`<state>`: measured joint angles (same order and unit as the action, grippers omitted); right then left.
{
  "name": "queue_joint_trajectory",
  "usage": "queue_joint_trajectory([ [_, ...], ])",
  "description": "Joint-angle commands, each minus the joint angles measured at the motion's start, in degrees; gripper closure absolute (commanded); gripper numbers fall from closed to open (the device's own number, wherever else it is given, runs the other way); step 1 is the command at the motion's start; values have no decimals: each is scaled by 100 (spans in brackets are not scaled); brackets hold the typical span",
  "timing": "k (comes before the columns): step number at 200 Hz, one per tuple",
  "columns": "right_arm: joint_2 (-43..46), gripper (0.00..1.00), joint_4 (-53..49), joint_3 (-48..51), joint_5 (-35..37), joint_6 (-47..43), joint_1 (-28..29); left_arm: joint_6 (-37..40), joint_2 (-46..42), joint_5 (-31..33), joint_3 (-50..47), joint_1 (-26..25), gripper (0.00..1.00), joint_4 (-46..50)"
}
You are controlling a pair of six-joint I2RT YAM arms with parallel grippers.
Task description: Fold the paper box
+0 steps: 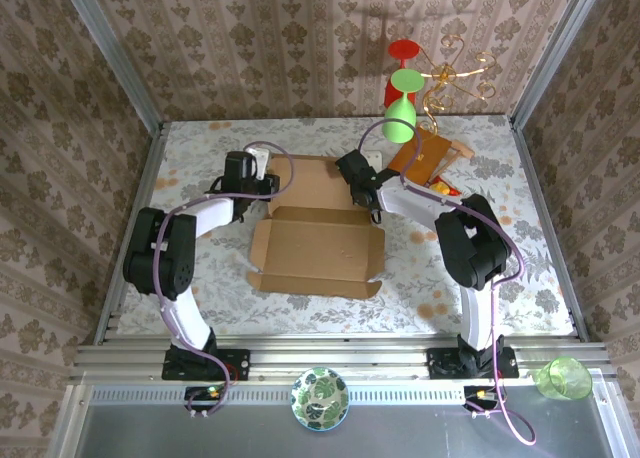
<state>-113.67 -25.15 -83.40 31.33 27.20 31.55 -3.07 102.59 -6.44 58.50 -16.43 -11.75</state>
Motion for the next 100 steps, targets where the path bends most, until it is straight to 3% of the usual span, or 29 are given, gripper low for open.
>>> queue_joint_trajectory([
  [1,-303,100,-533,-149,-242,-61,-42,-42,-97,-455,152,2,59,284],
  [22,-352,100,-728,-238,-278,0,-70,-24,78,-503,317,7,76,468],
  [42,-450,100,-1026,-420,-243,124,-92,14,178,-278,511,-92,100,718],
  [61,-620,100,-1575,-737,-75,336,-110,35,170,173,642,-198,100,984],
  [100,-667,100,-1854,-889,-86,497,-114,-66,43,395,580,-230,100,1029],
])
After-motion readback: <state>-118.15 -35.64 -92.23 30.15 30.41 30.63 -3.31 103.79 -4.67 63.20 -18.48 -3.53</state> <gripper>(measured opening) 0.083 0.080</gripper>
